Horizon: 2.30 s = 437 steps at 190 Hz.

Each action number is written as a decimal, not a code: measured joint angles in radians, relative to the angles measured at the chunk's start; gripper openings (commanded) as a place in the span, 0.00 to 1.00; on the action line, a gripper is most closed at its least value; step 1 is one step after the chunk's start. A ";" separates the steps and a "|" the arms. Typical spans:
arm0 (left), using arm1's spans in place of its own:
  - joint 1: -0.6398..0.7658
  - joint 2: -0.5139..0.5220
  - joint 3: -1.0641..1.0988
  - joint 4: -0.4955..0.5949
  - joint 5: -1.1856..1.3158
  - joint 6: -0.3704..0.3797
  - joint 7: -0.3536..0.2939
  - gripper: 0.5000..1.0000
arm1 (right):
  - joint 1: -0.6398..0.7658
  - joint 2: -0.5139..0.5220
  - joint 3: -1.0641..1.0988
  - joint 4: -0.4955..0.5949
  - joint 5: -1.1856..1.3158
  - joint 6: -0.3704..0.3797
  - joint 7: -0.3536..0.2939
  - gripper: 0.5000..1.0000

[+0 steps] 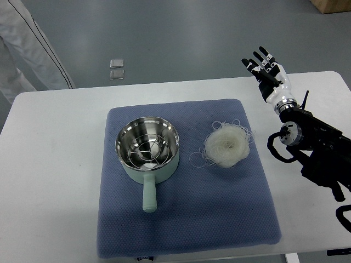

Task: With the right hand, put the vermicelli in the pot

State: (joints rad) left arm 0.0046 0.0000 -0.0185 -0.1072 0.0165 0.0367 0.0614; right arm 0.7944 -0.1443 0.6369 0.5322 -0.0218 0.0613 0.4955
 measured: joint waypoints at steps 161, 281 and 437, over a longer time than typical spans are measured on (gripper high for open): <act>0.000 0.000 -0.001 0.000 0.000 0.000 0.000 1.00 | 0.060 -0.117 -0.022 0.133 -0.396 0.013 0.001 0.82; 0.000 0.000 0.000 0.000 0.000 0.000 0.000 1.00 | 0.294 -0.402 -0.250 0.429 -1.316 0.398 0.036 0.82; 0.000 0.000 0.000 0.000 0.000 0.000 0.000 1.00 | 0.335 -0.427 -0.477 0.562 -1.756 0.358 0.034 0.82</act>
State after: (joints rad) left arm 0.0044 0.0000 -0.0184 -0.1074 0.0168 0.0369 0.0613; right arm 1.1295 -0.5715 0.1603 1.0939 -1.7783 0.4197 0.5294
